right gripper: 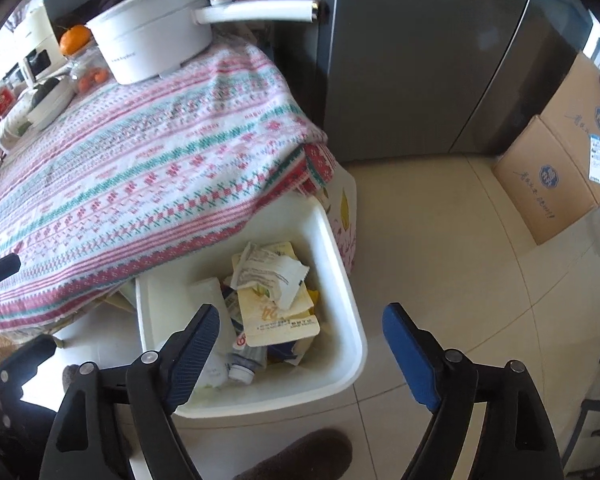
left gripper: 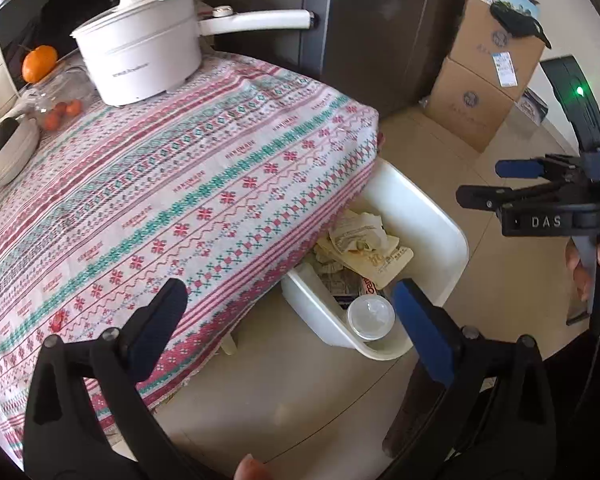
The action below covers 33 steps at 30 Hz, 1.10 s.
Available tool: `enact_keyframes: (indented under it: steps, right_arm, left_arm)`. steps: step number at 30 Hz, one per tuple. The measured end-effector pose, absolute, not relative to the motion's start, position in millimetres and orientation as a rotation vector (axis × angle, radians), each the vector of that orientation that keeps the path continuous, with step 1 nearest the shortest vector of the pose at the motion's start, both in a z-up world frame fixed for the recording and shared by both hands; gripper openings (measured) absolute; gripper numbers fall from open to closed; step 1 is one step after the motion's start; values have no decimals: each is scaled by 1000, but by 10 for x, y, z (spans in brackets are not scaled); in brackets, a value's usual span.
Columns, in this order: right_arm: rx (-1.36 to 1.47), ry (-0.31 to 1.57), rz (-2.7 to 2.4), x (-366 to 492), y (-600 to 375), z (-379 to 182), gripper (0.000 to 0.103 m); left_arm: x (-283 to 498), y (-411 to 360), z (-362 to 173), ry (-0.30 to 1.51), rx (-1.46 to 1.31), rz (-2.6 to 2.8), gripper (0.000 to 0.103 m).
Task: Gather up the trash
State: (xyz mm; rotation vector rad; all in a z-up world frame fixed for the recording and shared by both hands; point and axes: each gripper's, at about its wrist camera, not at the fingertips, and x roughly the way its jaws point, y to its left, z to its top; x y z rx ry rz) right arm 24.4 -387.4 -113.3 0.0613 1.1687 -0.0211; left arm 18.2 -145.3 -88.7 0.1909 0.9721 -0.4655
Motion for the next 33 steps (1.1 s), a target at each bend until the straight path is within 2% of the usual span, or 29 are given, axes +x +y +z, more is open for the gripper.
enact_keyframes:
  steps: [4,14,25,33]
  right_arm:
    - [77,1058,-13,81,-3777,-867,103]
    - [84,883,6,-429,-3401,-372,103]
    - [47,751,18,-749,-3113,-153,103]
    - [53,773,14,-689,-3064,-234,103]
  left_arm:
    - [89,-1232,-677,950,99,-403,102]
    - [-383,-931,-322,768,88,-272,102]
    - [-562,-805,-274,726,79,-239,102]
    - [-530,-778,-301,736,67,-233,102]
